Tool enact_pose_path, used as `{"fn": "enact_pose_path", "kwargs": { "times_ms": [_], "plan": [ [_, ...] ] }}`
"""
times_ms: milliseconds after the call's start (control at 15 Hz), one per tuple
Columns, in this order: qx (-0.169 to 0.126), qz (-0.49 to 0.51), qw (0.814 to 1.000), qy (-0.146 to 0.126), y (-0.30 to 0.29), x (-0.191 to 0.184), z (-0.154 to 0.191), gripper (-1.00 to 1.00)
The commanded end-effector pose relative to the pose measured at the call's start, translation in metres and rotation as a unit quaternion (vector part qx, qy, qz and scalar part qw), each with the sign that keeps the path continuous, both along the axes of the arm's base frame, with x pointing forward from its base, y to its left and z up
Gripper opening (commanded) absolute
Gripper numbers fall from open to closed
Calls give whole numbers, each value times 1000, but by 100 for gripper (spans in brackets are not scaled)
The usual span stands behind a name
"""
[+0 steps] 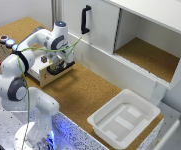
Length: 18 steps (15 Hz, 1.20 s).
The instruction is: Push the drawer
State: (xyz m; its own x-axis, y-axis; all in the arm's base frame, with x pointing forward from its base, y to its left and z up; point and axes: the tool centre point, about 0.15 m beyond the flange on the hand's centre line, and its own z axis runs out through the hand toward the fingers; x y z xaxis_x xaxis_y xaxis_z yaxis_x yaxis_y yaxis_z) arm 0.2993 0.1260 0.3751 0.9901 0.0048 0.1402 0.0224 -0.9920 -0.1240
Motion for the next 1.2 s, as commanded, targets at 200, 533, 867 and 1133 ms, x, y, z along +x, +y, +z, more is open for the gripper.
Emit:
{"fn": "enact_pose_path", "kwargs": {
  "times_ms": [200, 533, 867, 1133],
  "plan": [
    [20, 23, 1000, 1, 12, 30, -61, -100],
    [37, 32, 999, 12, 30, 53, -76, -100],
    [38, 41, 998, 6, 40, 59, -66, -100],
    [37, 56, 998, 2, 69, 58, -58, -100]
  ]
}}
